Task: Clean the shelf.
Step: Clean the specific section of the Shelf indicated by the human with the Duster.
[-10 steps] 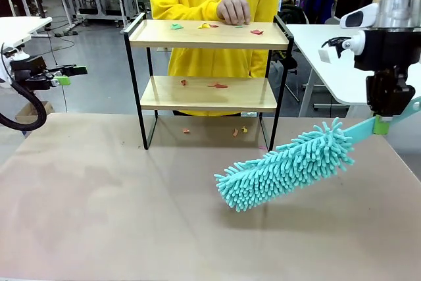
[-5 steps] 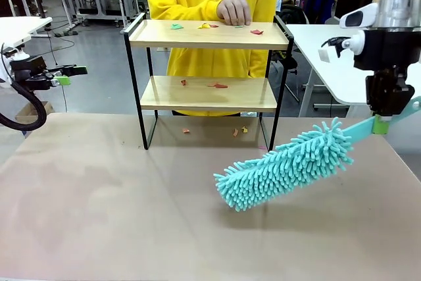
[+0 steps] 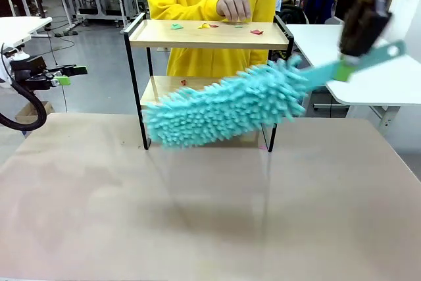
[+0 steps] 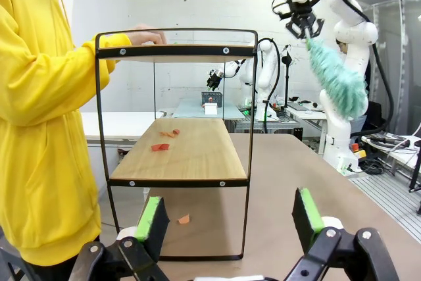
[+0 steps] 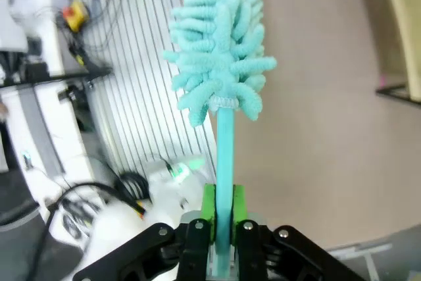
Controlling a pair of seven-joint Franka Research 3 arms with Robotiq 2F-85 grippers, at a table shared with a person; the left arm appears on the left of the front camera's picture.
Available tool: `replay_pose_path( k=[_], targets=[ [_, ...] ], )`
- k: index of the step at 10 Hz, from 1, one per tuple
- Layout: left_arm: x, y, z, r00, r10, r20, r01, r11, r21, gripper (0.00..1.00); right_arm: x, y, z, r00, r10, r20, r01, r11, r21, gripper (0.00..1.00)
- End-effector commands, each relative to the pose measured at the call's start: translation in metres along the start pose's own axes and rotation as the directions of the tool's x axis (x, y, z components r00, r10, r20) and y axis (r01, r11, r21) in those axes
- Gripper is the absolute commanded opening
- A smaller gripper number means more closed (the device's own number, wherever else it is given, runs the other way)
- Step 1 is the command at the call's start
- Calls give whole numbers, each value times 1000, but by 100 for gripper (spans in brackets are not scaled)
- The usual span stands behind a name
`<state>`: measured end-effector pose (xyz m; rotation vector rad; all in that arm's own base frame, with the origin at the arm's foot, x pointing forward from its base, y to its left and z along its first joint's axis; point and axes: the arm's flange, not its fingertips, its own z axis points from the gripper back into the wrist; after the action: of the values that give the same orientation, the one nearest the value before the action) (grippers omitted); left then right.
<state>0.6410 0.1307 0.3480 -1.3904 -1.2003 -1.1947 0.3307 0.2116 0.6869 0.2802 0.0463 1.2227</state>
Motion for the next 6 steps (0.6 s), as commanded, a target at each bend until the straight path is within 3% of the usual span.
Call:
replay_pose_path(
  k=[1, 2, 4, 6],
  targets=[
    [1, -2, 0, 1000, -16, -8, 16, 1000, -6, 100, 45, 25, 5, 974, -142, 177, 147, 989, -11, 13],
    [1, -2, 0, 1000, -16, -8, 16, 1000, -6, 100, 70, 46, 9, 928, -259, 268, 263, 965, 22, 13],
    [1, -2, 0, 1000, -16, -8, 16, 1000, -6, 100, 119, 72, 6, 817, -351, 458, 415, 909, -43, 13],
    [1, -2, 0, 1000, -16, -8, 16, 1000, -6, 100, 153, 68, 4, 705, -469, 532, 562, 827, -15, 13]
  ],
)
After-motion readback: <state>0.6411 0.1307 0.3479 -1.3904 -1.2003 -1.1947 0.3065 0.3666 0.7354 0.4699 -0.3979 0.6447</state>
